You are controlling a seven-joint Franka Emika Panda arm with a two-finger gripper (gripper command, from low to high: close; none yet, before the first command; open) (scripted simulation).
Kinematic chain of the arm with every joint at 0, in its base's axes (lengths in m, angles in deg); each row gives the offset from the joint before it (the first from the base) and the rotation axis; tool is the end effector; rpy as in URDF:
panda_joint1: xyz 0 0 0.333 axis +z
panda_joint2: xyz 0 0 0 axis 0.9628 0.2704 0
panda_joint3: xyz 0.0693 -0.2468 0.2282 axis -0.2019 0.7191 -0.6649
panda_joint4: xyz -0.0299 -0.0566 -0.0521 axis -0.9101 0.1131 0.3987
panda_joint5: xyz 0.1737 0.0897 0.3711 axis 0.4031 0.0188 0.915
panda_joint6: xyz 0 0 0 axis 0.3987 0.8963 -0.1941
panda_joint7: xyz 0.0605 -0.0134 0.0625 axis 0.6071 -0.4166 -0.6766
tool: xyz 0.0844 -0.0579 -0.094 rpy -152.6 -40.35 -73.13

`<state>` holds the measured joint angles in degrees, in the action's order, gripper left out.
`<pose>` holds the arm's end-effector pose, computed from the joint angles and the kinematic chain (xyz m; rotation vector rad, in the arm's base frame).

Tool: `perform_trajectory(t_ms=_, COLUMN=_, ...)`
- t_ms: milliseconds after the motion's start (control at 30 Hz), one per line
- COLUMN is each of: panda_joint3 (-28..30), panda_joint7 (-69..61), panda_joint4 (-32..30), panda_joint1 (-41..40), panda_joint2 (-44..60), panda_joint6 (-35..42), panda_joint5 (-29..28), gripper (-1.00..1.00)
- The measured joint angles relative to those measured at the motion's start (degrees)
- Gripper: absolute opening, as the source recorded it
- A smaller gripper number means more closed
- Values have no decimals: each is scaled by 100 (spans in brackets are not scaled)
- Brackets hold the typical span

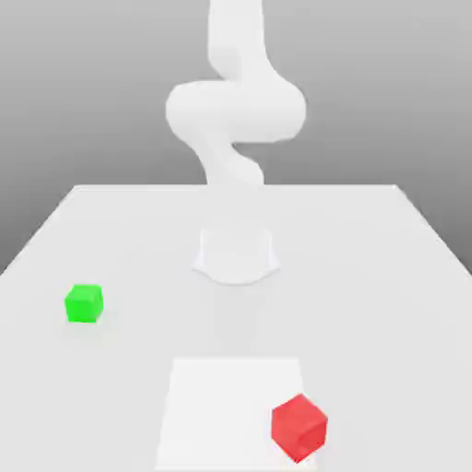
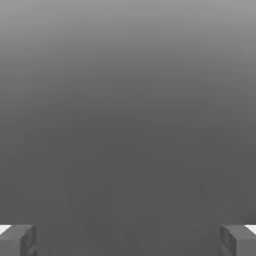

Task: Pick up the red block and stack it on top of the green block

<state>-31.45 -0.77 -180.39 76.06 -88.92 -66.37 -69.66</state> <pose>0.4117 0.0053 0.6673 -2.5180 0.9728 -0.9400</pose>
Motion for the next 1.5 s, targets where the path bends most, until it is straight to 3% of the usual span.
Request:
perform_trajectory(t_ms=500, panda_joint3=192, panda_joint7=-1735, panda_joint4=-696, panda_joint1=786, panda_joint2=3156, panda_joint6=-1273, panda_joint5=325, gripper=0)
perform_trajectory(t_ms=800, panda_joint3=101, panda_joint7=-2419, panda_joint4=-1093, panda_joint1=1000, panda_joint2=5006, panda_joint6=-2064, panda_joint5=74, gripper=0)
perform_trajectory(t_ms=967, panda_joint3=49, panda_joint7=-2504, panda_joint4=-988, panda_joint1=974, panda_joint2=6043, panda_joint6=-2879, panda_joint5=90, gripper=0)
perform_trajectory(t_ms=1000, panda_joint3=40, panda_joint7=-2511, panda_joint4=-972, panda_joint1=966, panda_joint2=6152, panda_joint6=-2970, panda_joint5=96, gripper=-100)
perform_trajectory(t_ms=1233, panda_joint3=38, panda_joint7=-2500, panda_joint4=-977, panda_joint1=965, panda_joint2=6130, panda_joint6=-2944, panda_joint5=83, gripper=-100)
perform_trajectory(t_ms=1400, panda_joint3=83, panda_joint7=-2462, panda_joint4=-1122, panda_joint1=969, panda_joint2=5223, panda_joint6=-2186, panda_joint5=7, gripper=-100)
perform_trajectory(t_ms=1500, panda_joint3=484, panda_joint7=-2678, panda_joint4=-1340, panda_joint1=640, panda_joint2=4732, panda_joint6=-1964, panda_joint5=-359, gripper=-100)
